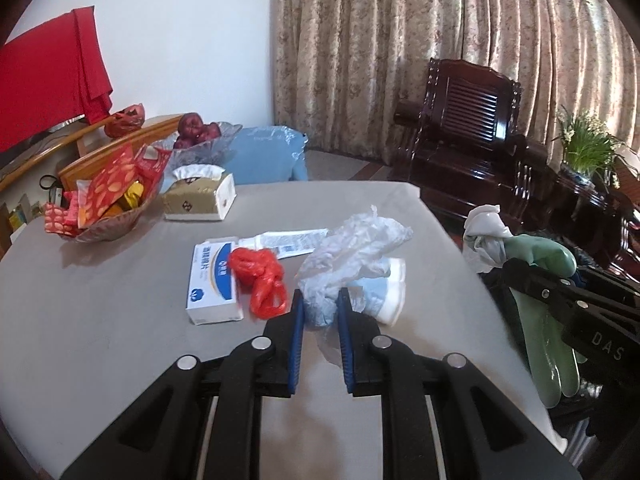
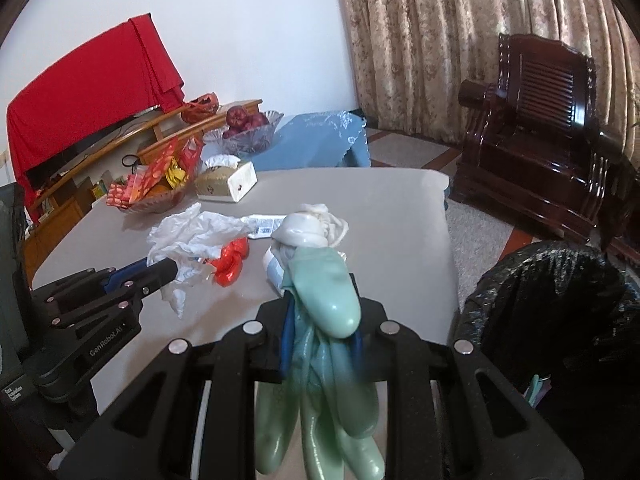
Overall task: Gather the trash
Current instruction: 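Carry clear bag and green gloves over the bin and open both grippers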
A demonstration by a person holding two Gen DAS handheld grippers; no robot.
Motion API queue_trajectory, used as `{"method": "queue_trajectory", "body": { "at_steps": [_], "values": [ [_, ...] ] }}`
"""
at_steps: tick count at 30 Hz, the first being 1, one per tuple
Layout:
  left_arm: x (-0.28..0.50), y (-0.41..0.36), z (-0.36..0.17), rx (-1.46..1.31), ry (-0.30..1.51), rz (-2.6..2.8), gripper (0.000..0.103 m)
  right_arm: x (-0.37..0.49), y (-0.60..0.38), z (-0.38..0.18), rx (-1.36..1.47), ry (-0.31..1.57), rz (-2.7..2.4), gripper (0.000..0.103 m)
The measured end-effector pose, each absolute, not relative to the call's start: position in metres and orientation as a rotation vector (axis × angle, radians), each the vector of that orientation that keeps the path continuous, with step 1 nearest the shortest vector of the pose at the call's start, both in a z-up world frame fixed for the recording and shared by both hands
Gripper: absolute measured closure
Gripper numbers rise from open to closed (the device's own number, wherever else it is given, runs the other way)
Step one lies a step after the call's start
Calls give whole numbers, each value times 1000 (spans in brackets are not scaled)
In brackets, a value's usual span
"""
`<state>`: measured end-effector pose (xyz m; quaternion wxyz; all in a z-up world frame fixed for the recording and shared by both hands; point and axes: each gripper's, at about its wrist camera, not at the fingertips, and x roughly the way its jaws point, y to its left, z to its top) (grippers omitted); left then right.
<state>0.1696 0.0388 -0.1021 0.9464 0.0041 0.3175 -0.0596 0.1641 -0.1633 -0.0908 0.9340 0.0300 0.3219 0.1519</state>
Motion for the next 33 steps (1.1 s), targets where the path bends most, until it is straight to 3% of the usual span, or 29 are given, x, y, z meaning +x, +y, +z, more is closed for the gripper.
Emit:
{"method": "queue_trajectory", "body": {
  "at_steps": [18,33],
  "values": [
    [163,-33,-67,24,557,-264,87,126,-244,-54,108,549,142,82],
    [175,-140,-76,63,578,-473,87,110,-345,-70,121,559,-69,82]
  ]
}}
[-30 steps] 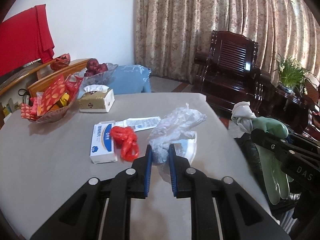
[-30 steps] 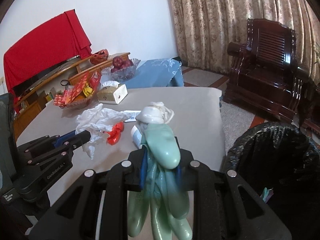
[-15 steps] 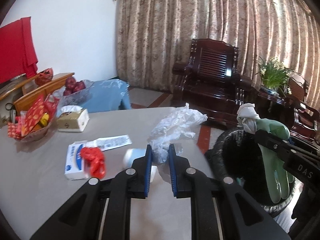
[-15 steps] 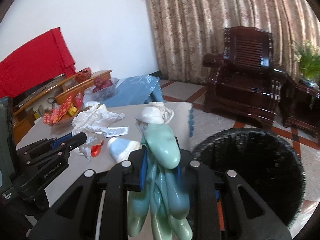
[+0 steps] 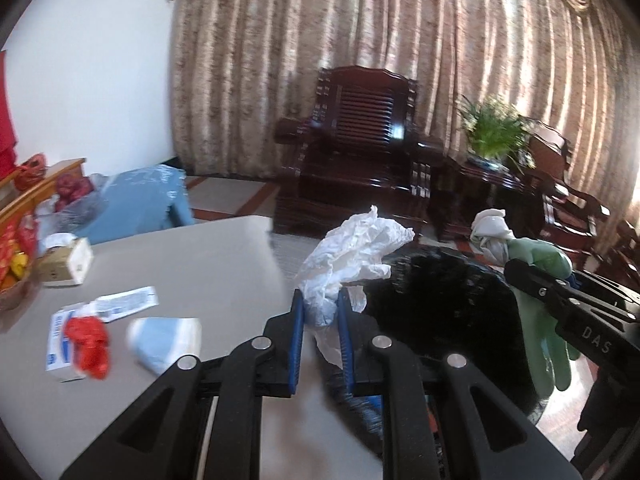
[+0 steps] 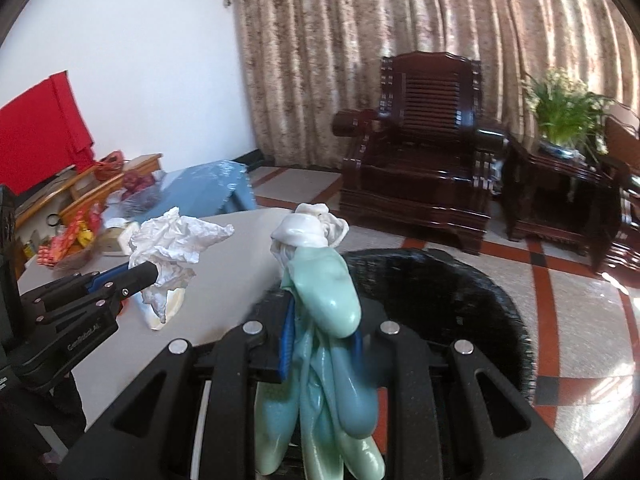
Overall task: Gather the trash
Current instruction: 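Carry clear bag and green gloves over the bin and open both grippers, then grasp the blue-and-white paper cup with the right gripper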
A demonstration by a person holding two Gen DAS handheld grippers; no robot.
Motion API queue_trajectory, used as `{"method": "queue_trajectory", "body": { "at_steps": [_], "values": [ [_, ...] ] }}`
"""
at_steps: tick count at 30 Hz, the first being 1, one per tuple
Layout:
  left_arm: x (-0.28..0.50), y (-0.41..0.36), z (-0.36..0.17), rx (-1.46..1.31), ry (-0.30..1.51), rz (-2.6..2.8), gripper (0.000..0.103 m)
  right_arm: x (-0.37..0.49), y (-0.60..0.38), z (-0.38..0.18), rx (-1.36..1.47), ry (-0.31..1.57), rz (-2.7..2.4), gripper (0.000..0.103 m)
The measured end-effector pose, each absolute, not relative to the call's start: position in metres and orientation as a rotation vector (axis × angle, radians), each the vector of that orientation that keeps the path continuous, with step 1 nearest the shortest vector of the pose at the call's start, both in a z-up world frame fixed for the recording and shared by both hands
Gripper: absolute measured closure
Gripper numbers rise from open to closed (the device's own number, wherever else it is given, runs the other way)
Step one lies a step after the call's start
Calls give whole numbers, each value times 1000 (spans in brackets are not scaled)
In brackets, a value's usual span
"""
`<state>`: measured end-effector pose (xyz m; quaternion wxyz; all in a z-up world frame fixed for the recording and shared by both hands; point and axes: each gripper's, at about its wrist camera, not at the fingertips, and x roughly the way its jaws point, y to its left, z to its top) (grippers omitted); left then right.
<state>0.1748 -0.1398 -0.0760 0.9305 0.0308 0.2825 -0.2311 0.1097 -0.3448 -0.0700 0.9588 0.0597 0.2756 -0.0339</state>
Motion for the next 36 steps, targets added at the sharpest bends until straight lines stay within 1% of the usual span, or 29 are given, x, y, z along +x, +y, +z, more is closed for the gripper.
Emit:
{"method": "queue_trajectory", "body": {
  "at_steps": [10,13,14,15,16,17,18,19,20,21,23,25,26,29,36],
  "values": [
    [191,-212,-102,100,631,-562,87,115,-394,-104,154,609,-159,81],
    [194,-224,-108,102,643,-580,86,116,-406,-115,169,626,-179,78],
    [195,-227,-109,102,649,-584,82,117,-410,-119,173,635,-189,74],
    [197,-228,-111,97,656,-588,81,116,-412,-123,174,641,-204,72],
    [198,-229,-111,90,661,-592,77,116,-413,-124,174,645,-213,69],
    [199,-228,-111,82,667,-599,66,115,-414,-126,177,650,-222,64],
    [199,-228,-111,75,671,-602,60,113,-417,-129,181,654,-235,52],
    [199,-227,-111,67,672,-603,50,111,-419,-131,186,648,-249,45],
    [199,-224,-110,59,672,-604,46,108,-419,-131,188,638,-263,35],
    [198,-221,-109,53,671,-604,45,106,-419,-130,187,630,-271,23],
    [198,-215,-106,51,661,-595,30,101,-417,-128,185,611,-288,10],
    [196,-203,-103,45,642,-577,24,99,-417,-126,192,600,-279,9],
    [196,-197,-100,45,633,-568,23,98,-416,-124,199,596,-274,6],
    [194,-177,-94,54,613,-533,20,97,-409,-116,213,575,-262,6],
    [189,-94,-84,33,577,-384,19,112,-359,-102,197,557,-159,6]
  ]
}}
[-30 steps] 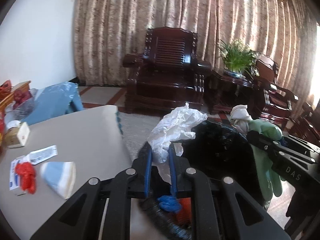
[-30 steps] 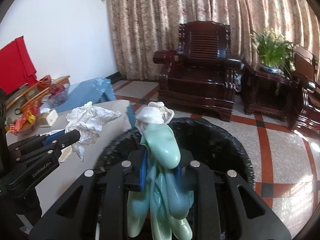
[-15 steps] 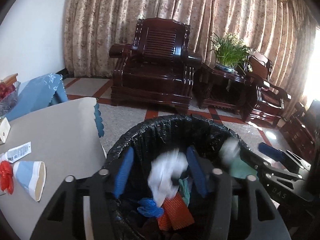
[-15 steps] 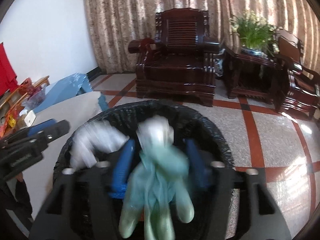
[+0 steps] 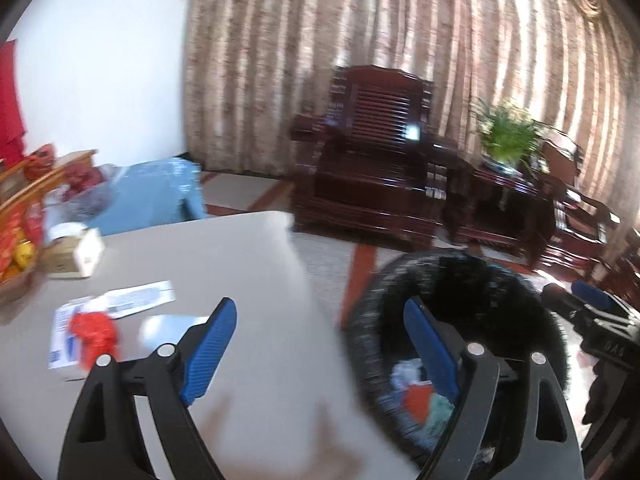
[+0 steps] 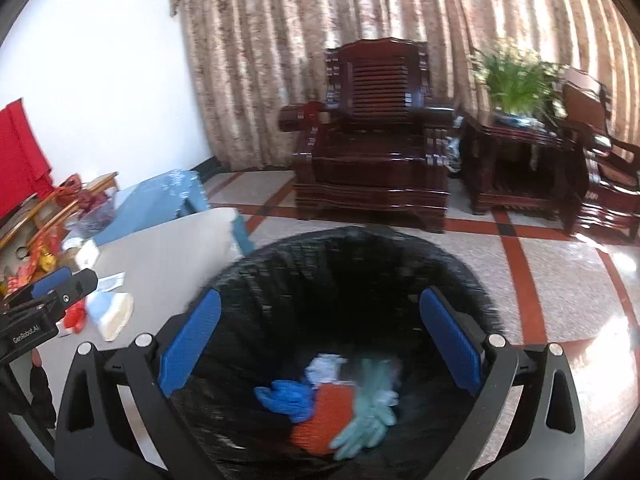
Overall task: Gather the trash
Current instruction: 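Grasp the blue-and-white paper cup with the right gripper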
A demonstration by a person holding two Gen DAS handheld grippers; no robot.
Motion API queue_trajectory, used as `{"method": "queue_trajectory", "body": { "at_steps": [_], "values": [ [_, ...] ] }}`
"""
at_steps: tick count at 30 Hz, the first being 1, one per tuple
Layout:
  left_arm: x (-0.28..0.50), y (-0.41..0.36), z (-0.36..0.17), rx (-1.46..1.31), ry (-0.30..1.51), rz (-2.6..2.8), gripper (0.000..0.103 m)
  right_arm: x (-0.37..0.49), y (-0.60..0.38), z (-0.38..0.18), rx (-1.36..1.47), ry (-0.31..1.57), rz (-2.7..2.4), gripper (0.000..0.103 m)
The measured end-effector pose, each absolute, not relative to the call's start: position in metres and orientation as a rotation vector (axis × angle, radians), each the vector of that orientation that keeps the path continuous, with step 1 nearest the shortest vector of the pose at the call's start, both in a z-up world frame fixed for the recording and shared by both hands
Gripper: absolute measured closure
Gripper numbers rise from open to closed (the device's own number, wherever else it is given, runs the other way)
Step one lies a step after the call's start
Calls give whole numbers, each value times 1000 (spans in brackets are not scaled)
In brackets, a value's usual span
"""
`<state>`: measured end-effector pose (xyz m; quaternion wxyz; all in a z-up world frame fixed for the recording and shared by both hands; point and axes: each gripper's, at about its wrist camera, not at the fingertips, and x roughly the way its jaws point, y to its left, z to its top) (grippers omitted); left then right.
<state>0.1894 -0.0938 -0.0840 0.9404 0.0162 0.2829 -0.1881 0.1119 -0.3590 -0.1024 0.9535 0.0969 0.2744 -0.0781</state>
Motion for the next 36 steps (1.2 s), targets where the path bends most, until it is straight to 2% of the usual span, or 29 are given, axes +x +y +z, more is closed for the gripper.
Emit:
{"method": "queue_trajectory", "body": {
  "at_steps": [8,14,26,36],
  "values": [
    [188,13,-88,1,562,-153,19,151,-271,-92,126,568,21,6],
    [187,65,-99,2,559,-40,19,179,-210,-93,98,578,108,6],
    [202,127,-128,13,595,87,19,247,-104,-144,39,700,165,6],
    [215,153,-143,-12,623,109,19,291,-63,-181,-1,795,110,6]
  ]
}}
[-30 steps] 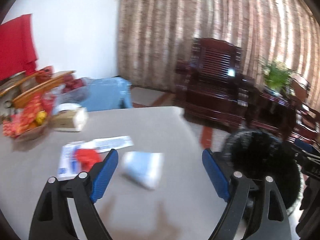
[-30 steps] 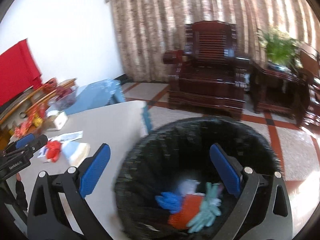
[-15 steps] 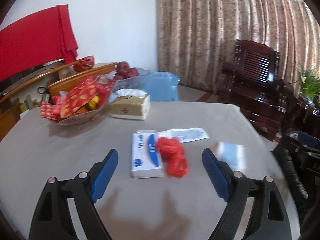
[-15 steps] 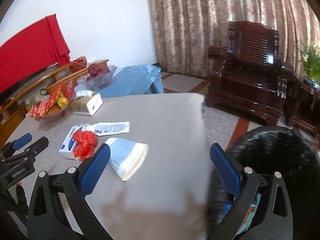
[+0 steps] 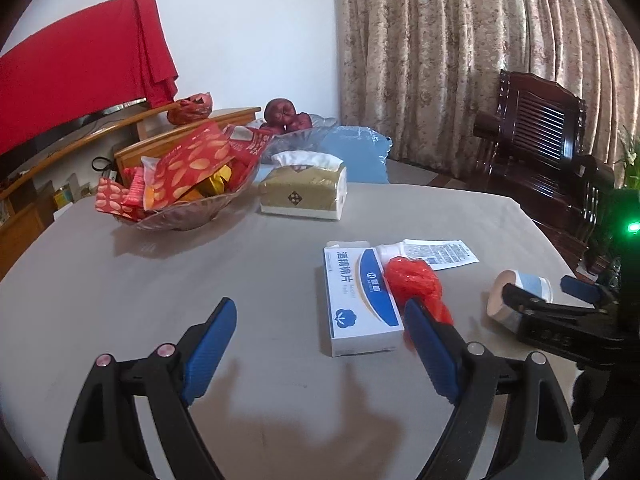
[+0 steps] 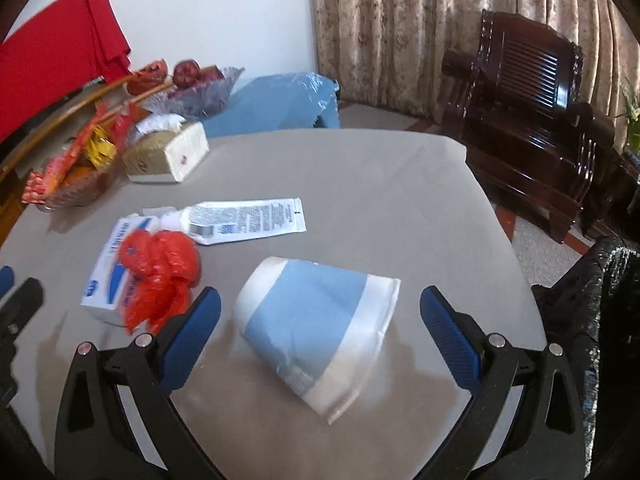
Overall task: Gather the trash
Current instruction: 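Grasp the blue-and-white paper cup with the right gripper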
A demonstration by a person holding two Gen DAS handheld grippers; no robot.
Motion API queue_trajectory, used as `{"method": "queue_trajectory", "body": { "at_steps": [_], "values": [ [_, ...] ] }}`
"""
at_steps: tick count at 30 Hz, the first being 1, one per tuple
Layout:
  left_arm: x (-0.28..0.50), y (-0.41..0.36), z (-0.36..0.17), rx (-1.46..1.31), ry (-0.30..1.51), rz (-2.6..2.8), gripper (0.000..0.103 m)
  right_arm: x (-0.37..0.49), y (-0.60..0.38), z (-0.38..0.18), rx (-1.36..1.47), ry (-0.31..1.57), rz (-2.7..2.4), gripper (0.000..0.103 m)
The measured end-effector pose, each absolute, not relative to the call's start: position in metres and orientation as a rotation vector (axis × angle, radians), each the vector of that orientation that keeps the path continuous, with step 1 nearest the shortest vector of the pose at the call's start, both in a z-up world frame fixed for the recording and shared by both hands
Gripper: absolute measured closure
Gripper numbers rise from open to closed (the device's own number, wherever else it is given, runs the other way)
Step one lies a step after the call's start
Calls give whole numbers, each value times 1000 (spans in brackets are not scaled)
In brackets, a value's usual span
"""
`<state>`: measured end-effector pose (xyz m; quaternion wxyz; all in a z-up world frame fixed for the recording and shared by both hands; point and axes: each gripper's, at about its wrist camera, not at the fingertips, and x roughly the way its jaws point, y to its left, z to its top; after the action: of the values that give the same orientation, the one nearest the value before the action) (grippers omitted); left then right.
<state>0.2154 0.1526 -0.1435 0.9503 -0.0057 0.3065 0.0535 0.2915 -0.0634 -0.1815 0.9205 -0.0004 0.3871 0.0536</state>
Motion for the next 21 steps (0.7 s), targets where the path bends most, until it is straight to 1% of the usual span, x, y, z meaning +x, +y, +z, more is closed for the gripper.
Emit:
{"method": "queue_trajectory", "body": {
  "at_steps": [6,14,21],
  "values": [
    [222,150,-149,-18,634,96,19,292,-67,-189,-18,826,122,6],
    [223,144,-156,-34,648,76,19,265,-102,-187,-27,859,134,6],
    [225,134,-155,-31,653,62,19,279,-100,-190,14,854,183,6]
  ]
}}
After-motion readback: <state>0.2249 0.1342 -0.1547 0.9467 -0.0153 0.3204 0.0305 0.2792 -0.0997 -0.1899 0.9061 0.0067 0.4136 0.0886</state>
